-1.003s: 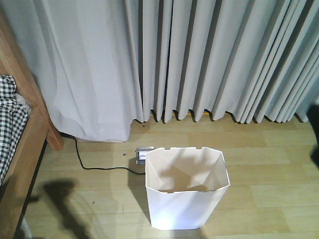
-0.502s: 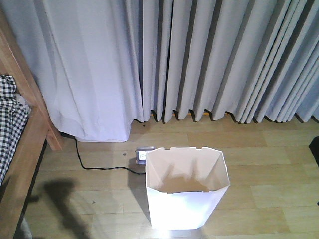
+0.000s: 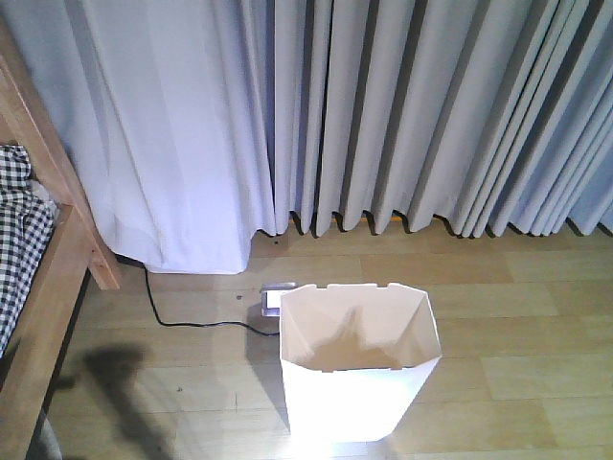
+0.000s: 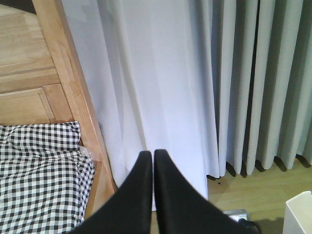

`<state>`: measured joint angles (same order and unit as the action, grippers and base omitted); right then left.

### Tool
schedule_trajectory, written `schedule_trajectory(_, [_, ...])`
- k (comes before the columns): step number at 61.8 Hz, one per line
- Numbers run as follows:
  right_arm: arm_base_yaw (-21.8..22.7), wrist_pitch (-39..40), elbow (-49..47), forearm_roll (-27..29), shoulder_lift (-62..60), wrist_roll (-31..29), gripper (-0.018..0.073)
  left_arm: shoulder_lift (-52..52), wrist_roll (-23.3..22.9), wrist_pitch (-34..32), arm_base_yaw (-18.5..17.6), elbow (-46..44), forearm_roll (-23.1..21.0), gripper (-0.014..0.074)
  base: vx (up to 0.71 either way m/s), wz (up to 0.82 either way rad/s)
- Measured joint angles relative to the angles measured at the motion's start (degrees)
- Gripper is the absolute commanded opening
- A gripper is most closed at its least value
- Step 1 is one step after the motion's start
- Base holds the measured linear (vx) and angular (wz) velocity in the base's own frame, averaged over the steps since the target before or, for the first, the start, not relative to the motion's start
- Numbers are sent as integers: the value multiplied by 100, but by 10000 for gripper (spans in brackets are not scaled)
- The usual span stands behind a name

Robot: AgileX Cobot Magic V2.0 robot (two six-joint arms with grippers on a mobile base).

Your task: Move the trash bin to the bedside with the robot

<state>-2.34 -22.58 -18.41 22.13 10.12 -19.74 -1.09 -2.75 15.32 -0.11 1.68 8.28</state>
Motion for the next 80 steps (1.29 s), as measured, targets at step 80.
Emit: schedule_trajectory(80, [0, 2155, 2003, -2933, -1078, 2571, -11, 0, 0, 0, 0, 0, 0, -6, 0, 0])
